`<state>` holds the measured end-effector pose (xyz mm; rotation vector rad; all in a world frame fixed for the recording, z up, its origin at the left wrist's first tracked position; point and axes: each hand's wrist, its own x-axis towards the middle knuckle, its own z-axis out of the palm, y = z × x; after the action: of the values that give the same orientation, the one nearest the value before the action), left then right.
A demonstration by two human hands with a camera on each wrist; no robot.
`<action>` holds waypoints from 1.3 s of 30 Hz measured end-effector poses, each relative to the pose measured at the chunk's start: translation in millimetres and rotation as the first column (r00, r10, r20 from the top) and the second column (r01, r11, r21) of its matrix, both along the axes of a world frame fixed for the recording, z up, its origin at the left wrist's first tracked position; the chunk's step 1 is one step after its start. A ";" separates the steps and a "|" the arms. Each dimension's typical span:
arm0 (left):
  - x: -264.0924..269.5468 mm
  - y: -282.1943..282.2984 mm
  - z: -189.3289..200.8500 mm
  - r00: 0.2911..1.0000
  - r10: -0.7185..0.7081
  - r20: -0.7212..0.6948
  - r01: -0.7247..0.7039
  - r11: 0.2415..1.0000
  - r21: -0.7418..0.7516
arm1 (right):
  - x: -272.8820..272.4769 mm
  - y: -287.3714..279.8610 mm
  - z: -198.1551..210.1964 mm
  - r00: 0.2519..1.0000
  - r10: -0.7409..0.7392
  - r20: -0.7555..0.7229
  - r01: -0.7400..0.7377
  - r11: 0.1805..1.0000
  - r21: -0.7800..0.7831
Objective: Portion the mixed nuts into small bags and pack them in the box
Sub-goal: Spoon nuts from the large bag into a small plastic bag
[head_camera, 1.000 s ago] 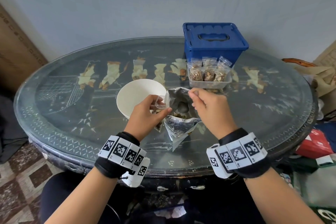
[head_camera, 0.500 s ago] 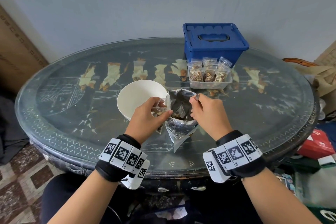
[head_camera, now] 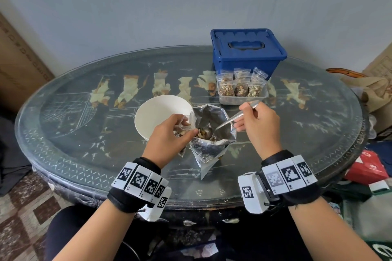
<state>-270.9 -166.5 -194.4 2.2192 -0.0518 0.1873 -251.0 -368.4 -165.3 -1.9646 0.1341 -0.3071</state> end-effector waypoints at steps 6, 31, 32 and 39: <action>3.1 2.8 2.5 1.000 -0.014 0.004 0.014 1.000 0.023 | 0.1 -7.6 2.4 0.996 -0.076 0.045 0.076 0.997 0.020; 24.6 -7.7 30.9 0.976 -0.214 0.037 0.188 0.917 0.352 | 7.9 -16.8 39.4 0.964 -0.110 0.242 0.075 0.985 0.153; 24.5 -8.3 30.5 0.976 -0.212 0.041 0.185 0.920 0.345 | 7.8 -14.1 39.4 0.962 -0.094 0.257 0.062 0.990 0.129; 20.1 -8.1 27.4 0.981 -0.179 0.072 0.160 0.963 0.215 | 9.0 7.9 49.8 0.877 0.086 0.474 -0.044 0.994 -0.099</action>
<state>-250.8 -174.6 -167.0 2.4000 -0.3248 0.1956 -242.0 -360.5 -115.5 -1.9133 -0.2711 -0.7542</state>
